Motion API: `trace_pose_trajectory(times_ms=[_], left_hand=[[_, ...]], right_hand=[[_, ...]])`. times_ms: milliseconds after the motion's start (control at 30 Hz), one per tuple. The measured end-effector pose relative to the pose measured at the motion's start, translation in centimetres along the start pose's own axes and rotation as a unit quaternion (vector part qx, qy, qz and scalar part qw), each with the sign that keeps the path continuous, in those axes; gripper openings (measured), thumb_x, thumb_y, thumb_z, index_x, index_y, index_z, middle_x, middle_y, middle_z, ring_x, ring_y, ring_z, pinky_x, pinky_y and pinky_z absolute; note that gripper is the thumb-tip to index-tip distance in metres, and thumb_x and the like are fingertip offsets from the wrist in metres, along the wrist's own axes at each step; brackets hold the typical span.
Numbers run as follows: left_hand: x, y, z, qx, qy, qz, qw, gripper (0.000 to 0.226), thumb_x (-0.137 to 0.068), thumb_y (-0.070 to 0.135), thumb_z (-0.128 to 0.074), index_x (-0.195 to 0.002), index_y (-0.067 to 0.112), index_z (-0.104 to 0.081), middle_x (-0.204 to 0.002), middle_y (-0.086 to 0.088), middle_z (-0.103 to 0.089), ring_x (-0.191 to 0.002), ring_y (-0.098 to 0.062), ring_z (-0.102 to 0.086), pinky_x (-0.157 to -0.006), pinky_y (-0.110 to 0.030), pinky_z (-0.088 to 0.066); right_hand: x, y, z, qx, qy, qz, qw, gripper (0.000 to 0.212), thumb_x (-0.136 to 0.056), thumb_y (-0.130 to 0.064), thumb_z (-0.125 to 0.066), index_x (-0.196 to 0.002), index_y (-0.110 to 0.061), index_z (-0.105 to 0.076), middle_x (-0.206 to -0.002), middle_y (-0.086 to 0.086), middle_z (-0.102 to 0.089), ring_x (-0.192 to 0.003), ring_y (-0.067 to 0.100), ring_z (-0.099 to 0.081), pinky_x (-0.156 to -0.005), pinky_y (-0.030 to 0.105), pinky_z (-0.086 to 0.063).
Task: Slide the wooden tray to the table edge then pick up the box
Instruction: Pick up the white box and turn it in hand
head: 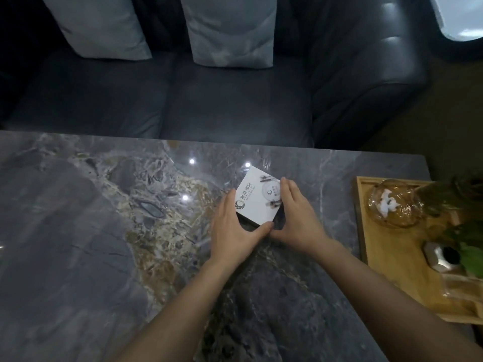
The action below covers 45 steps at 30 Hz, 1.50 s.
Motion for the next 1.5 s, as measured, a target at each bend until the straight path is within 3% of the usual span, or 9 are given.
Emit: trace_pose_trajectory(times_ms=[167,633,767,933,1133,1300,1400,1433,1500], left_hand=[[-0.1,0.1,-0.2,0.026,0.019,0.002,0.999,0.083,-0.057,0.059,-0.081,-0.126,0.032,-0.044,-0.117,0.012,-0.055,-0.111,-0.013,-0.053,-0.091,-0.043,-0.051],[4.8,1.0,0.7,0.118,-0.011,0.020,0.993,0.082,-0.057,0.051,-0.084,-0.127,0.048,-0.042,-0.124,0.021,-0.053,-0.115,0.000,-0.050,-0.089,-0.025,-0.045],[6.9,1.0,1.3,0.188,-0.014,0.027,0.982,0.069,-0.066,0.027,-0.087,-0.126,0.036,-0.053,-0.125,0.010,-0.060,-0.116,-0.009,-0.057,-0.095,-0.038,-0.053],[10.0,1.4,1.7,0.258,-0.030,0.056,0.964,0.063,-0.074,0.013,-0.085,-0.116,0.049,-0.055,-0.123,0.010,-0.065,-0.110,0.001,-0.062,-0.083,-0.021,-0.054],[13.9,1.7,2.0,0.299,-0.058,0.082,0.949,0.058,-0.074,0.008,-0.085,-0.113,0.044,-0.061,-0.103,0.030,-0.071,-0.094,0.014,-0.064,-0.067,-0.007,-0.052],[16.3,1.3,1.6,0.338,-0.056,0.102,0.934,0.059,-0.073,0.001,-0.084,-0.108,0.046,-0.067,-0.108,0.013,-0.076,-0.097,-0.002,-0.070,-0.078,-0.028,-0.060],[18.3,1.2,1.4,0.360,-0.063,0.098,0.926,0.063,-0.075,-0.006,-0.081,-0.104,0.048,-0.070,-0.104,0.011,-0.078,-0.094,-0.003,-0.072,-0.071,-0.024,-0.059],[18.8,1.1,1.4,0.368,-0.062,0.100,0.922,0.062,-0.076,-0.008,-0.080,-0.106,0.046,-0.070,-0.104,0.011,-0.078,-0.093,-0.003,-0.073,-0.070,-0.023,-0.059],[19.9,1.0,1.3,0.384,-0.057,0.112,0.915,0.060,-0.077,-0.009,-0.079,-0.111,0.040,-0.067,-0.107,0.007,-0.077,-0.095,-0.005,-0.073,-0.069,-0.023,-0.059]], right_hand=[[-0.1,-0.1,-0.4,-0.026,0.015,0.008,1.000,0.121,-0.066,-0.034,-0.079,-0.154,-0.006,-0.001,-0.160,0.002,-0.009,-0.145,0.022,-0.024,-0.112,0.039,-0.040],[4.9,0.4,-1.1,-0.064,0.016,-0.012,0.998,0.129,-0.062,-0.049,-0.080,-0.155,-0.017,0.004,-0.160,-0.008,-0.004,-0.147,0.017,-0.016,-0.118,0.036,-0.032],[7.9,0.2,-0.7,-0.077,0.029,-0.016,0.996,0.132,-0.058,-0.055,-0.083,-0.154,-0.022,0.002,-0.160,-0.008,-0.009,-0.146,0.015,-0.019,-0.118,0.040,-0.035],[11.7,0.0,-0.5,-0.074,0.034,-0.020,0.996,0.135,-0.056,-0.054,-0.087,-0.154,-0.025,0.001,-0.162,-0.009,-0.007,-0.149,0.016,-0.016,-0.118,0.043,-0.035],[16.4,0.5,-0.6,-0.098,0.046,-0.003,0.994,0.133,-0.055,-0.055,-0.086,-0.154,-0.025,-0.001,-0.159,-0.011,-0.010,-0.147,0.014,-0.017,-0.119,0.031,-0.026],[19.8,0.7,-0.6,-0.116,0.053,0.019,0.992,0.127,-0.059,-0.056,-0.082,-0.154,-0.025,-0.004,-0.150,-0.019,-0.016,-0.129,-0.011,-0.017,-0.108,0.019,-0.025],[22.3,1.4,-0.8,-0.130,0.051,0.024,0.990,0.117,-0.067,-0.055,-0.079,-0.155,-0.023,-0.008,-0.144,-0.026,-0.017,-0.124,-0.033,-0.002,-0.106,0.008,-0.015],[22.9,1.7,-0.9,-0.141,0.054,0.024,0.988,0.113,-0.070,-0.055,-0.077,-0.155,-0.022,-0.011,-0.142,-0.027,-0.017,-0.123,-0.036,0.001,-0.104,0.002,-0.013],[24.3,2.1,-1.1,-0.175,0.065,0.017,0.982,0.100,-0.075,-0.051,-0.075,-0.153,-0.022,-0.019,-0.141,-0.025,-0.023,-0.128,-0.026,-0.016,-0.106,0.006,-0.023]])
Point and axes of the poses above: each hand's wrist, its own x-axis away from the middle knuckle, its own z-axis out of the back of the hand, y = z × x, the point moved 1 cm from there along -x, towards the middle knuckle
